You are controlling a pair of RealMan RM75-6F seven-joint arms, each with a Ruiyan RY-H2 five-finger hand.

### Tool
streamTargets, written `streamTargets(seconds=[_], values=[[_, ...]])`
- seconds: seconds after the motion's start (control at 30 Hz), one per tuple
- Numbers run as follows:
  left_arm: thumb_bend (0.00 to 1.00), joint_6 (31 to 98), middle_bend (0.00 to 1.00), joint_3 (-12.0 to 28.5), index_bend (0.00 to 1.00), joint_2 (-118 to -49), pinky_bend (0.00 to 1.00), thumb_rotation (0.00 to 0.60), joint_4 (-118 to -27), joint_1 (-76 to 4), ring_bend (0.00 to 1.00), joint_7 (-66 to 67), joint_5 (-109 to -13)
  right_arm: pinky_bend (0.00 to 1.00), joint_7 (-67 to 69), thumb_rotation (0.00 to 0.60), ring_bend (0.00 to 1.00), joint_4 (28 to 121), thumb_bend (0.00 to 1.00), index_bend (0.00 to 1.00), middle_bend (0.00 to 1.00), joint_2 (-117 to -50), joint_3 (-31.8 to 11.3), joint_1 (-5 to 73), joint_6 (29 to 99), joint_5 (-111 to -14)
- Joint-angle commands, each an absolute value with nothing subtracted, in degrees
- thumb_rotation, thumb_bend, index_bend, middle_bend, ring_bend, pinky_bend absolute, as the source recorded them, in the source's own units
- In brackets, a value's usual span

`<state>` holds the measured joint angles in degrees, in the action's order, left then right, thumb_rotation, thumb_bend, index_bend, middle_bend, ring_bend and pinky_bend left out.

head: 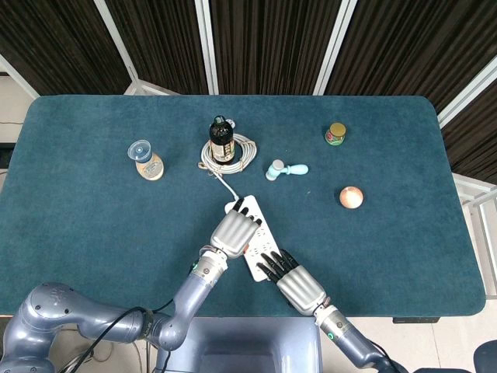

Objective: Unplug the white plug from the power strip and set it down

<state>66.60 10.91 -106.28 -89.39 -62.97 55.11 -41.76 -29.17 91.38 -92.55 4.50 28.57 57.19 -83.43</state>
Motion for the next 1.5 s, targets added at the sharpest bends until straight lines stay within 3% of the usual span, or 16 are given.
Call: streamTargets(seconds=[0.03,1.17,1.5], values=[[0.39,67.3,0.74,10.3,0.66,-105.7,0.13,0.6,-90.4,-62.2,0.27,54.7,-42.6,0.0,-29.2,0.6,0.0,91.4,0.71,0.0,0.0,-92.7,4.5,28.5,57.2,-83.4],[0.39,66.5,0.75,13.0,0.67,-105.7,0.13,0.6,-91.2,-63.3,0.27,56.5,-42.1,0.0,-30.4,0.6,0.0,92.3,0.71,0.0,0.0,-92.6,5.0,28.1,57.2,-83.7],[0.39,67.7,0.75,17.1,0.67,-103.8,0.13,0.6,-93.6,-64.1,0.27,54.0,-44.6,0.0,-30.8,0.6,0.0,92.3,0.71,0.0,0.0,-93.1,4.4,28.1,57.6,-83.7]])
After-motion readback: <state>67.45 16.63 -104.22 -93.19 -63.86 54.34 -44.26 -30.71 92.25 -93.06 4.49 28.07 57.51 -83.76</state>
